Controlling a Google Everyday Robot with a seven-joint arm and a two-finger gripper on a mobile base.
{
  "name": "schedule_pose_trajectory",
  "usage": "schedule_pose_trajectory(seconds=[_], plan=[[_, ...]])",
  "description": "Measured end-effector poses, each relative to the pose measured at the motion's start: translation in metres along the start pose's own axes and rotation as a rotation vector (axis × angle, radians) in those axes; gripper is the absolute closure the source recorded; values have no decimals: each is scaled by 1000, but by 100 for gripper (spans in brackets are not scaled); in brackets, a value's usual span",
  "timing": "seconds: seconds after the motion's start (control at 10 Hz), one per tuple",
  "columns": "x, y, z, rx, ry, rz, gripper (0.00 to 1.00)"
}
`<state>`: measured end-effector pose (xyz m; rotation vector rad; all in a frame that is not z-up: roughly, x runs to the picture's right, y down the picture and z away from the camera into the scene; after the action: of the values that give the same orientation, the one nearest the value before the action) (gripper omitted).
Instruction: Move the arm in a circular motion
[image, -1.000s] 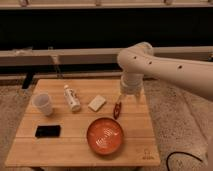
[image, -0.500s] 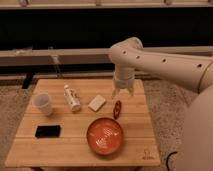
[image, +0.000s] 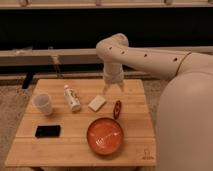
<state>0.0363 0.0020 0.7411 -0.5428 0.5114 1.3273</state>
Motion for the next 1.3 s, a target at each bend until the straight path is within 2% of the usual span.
schedule_pose_trajectory(seconds=[0.1,0.3,0.7,0.9,1.1,1.3], plan=[[-6,3,0,6,-1,-8,35],[-24,29,1,9,4,-52,35],[-38,43,2,22,8,-99,35],[-49,76,1,19,13,-134,35],[-54,88,-1,25,15,-158,35],[-54,115,-4,33,20,-199,35]])
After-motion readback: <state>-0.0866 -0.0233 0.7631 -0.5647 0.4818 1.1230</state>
